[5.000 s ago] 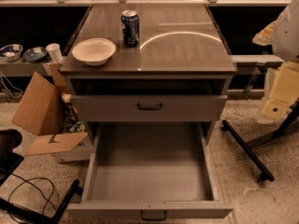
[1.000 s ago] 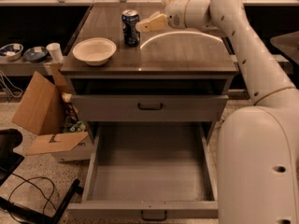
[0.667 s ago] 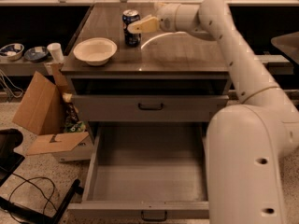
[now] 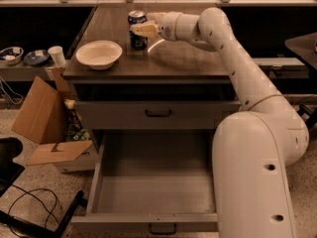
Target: Place pepsi can into middle drawer
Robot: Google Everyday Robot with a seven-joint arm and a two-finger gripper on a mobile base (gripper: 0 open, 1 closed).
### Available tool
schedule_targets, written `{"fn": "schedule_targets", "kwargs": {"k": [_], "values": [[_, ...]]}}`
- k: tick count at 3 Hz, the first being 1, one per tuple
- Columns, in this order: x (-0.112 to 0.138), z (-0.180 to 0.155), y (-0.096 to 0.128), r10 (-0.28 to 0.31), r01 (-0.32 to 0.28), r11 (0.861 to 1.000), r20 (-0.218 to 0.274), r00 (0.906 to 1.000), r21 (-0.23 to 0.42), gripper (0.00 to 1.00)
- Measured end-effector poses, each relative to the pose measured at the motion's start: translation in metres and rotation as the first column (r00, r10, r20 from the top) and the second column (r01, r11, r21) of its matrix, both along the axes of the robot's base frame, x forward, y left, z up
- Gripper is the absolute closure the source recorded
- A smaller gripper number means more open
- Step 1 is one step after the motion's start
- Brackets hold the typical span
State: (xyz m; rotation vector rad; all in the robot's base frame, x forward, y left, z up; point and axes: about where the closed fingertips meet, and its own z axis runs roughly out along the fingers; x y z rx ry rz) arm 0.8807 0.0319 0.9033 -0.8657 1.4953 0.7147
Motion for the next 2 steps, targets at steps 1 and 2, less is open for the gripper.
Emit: {"fn": "schedule_targets", "kwargs": {"k": [1, 2], "values": [[0.0, -0.0001, 0.0005, 0.001, -0.001, 1.0, 0.0, 1.0, 0.0, 0.62], [0.0, -0.0001, 0.0005, 0.001, -0.001, 1.0, 0.0, 1.0, 0.0, 0.85]]}}
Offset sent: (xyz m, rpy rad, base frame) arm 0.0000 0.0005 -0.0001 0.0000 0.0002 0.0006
